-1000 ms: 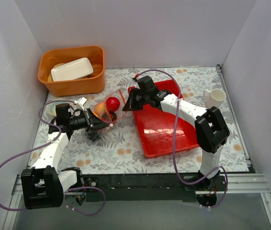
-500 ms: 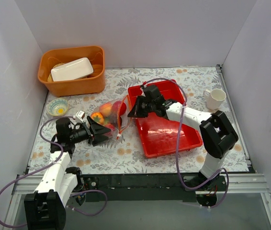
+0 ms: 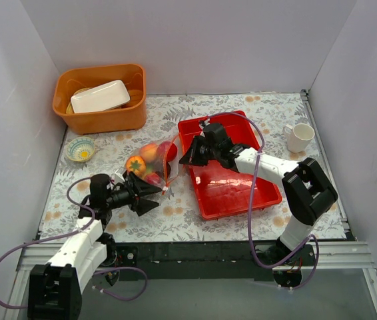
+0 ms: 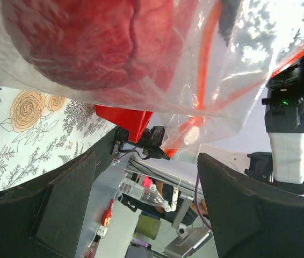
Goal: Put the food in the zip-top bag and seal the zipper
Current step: Zip the zipper food storage bag at the center of the board.
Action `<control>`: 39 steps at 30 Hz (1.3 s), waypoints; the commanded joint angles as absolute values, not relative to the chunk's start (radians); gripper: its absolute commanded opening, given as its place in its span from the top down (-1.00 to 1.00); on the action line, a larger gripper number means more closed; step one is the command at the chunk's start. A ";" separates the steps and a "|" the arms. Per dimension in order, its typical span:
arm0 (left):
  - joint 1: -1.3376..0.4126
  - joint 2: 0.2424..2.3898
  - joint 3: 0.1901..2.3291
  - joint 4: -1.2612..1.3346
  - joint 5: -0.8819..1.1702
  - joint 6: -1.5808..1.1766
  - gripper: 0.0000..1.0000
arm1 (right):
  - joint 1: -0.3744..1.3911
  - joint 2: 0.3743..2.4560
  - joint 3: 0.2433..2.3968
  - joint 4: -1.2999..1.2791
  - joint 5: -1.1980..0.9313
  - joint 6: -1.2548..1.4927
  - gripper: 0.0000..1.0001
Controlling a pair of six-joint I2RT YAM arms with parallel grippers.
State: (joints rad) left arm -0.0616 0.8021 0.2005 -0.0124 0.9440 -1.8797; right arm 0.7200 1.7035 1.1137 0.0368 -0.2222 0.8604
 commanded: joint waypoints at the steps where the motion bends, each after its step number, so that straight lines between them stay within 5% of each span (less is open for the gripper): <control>1: -0.158 0.743 0.184 0.107 0.766 -2.012 -0.52 | 0.718 1.660 1.100 0.095 -0.201 0.865 0.97; 18: -0.362 0.555 0.164 0.063 0.275 -2.250 -0.36 | 0.719 1.629 1.083 0.081 -0.186 0.862 0.97; 30: -0.440 0.594 0.164 0.098 0.193 -2.315 -0.16 | 0.719 1.624 1.072 0.083 -0.195 0.870 0.97; 39: -0.479 0.646 0.161 0.149 0.172 -2.335 0.47 | 0.719 1.612 1.060 0.078 -0.196 0.867 0.97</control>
State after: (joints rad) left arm -0.4690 0.6331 0.1577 0.1127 0.2043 -2.0075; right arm 0.7200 1.6726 1.0790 0.0521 -0.2043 0.8650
